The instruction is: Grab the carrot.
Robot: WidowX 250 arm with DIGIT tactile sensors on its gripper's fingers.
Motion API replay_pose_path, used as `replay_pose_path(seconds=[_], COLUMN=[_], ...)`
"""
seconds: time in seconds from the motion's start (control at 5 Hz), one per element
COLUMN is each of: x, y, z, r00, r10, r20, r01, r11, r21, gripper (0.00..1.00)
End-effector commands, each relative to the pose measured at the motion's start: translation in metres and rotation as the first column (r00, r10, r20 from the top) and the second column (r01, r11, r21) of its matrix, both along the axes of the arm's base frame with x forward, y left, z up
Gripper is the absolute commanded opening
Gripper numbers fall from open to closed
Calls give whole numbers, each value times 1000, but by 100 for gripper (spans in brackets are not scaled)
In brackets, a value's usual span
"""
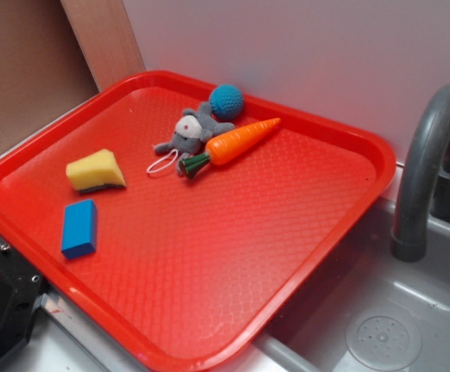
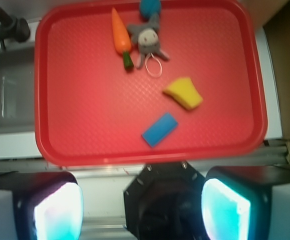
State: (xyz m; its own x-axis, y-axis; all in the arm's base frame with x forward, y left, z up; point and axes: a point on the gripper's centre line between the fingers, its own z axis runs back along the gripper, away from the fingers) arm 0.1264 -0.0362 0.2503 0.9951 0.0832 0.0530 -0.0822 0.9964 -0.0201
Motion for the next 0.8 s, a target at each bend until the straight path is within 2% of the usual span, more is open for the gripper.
replay_pose_path(seconds=[0.0, 0.2, 0.4, 0.6], x=[91, 134, 167, 184], y=[3, -2, -7, -15], z=[-31, -55, -80, -126], r00=[996, 991, 997, 996], r10=[78, 127, 68, 24], r20=[-37, -45, -42, -89], r01=[-76, -122, -66, -15], r11=[996, 988, 997, 994], r21=[49, 92, 39, 105], gripper=[100, 100, 100, 100])
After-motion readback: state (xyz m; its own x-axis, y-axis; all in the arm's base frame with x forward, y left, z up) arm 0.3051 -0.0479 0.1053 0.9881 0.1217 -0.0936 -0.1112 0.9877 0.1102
